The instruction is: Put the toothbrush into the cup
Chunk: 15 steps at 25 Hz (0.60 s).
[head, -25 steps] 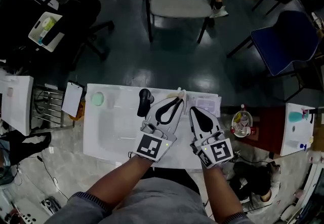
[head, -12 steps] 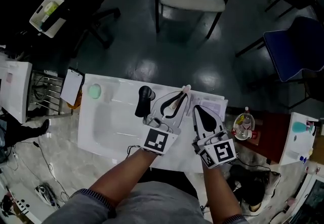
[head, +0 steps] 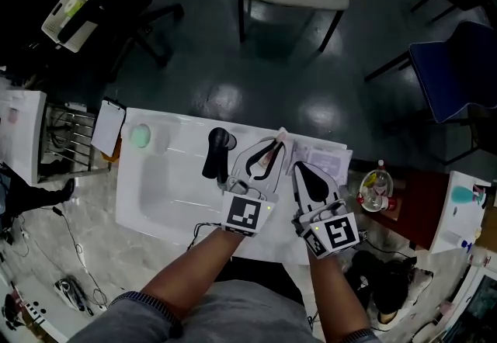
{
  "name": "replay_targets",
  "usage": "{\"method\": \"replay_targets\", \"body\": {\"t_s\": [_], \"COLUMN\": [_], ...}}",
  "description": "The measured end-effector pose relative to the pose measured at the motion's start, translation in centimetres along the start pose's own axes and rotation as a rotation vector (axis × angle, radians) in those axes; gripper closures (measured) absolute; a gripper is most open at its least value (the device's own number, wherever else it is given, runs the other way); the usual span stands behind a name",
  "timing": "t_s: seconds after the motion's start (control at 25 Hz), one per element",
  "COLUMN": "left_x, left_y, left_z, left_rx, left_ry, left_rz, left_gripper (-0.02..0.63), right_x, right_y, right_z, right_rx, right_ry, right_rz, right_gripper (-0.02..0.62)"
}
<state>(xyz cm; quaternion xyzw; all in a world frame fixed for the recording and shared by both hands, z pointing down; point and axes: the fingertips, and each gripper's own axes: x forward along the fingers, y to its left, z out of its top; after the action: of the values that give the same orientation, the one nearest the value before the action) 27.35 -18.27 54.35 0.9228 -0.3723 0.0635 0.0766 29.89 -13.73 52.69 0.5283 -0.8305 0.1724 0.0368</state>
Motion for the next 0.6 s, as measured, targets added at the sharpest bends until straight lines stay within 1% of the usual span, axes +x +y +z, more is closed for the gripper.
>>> {"method": "replay_targets", "body": {"t_s": [0.12, 0.24, 0.4, 0.6], "left_x": [0.1, 0.1, 0.1, 0.8], "left_y": [0.4, 0.8, 0.7, -0.5], "left_z": [-1.0, -0.2, 0.1, -0.4], "left_rx": [-0.004, 0.002, -0.049, -0.010], "left_ry": [0.012, -0.013, -0.017, -0.005], "left_rz": [0.004, 0.022, 0.031, 0.009], "left_gripper": [0.574, 0.574, 0.574, 0.573], "right_x": [0.0, 0.0, 0.1, -0.3], "right_y": [0.0, -0.1, -0.3, -1.2], "right_z": [-0.3, -0.5, -0.3, -0.5], "right_rx": [0.006, 0.013, 0.016, 0.020], "right_ry": [0.001, 0.000, -0.002, 0.005], "right_rz": [0.000, 0.007, 0.008, -0.003], "right_gripper": [0.586, 0.586, 0.586, 0.586]}}
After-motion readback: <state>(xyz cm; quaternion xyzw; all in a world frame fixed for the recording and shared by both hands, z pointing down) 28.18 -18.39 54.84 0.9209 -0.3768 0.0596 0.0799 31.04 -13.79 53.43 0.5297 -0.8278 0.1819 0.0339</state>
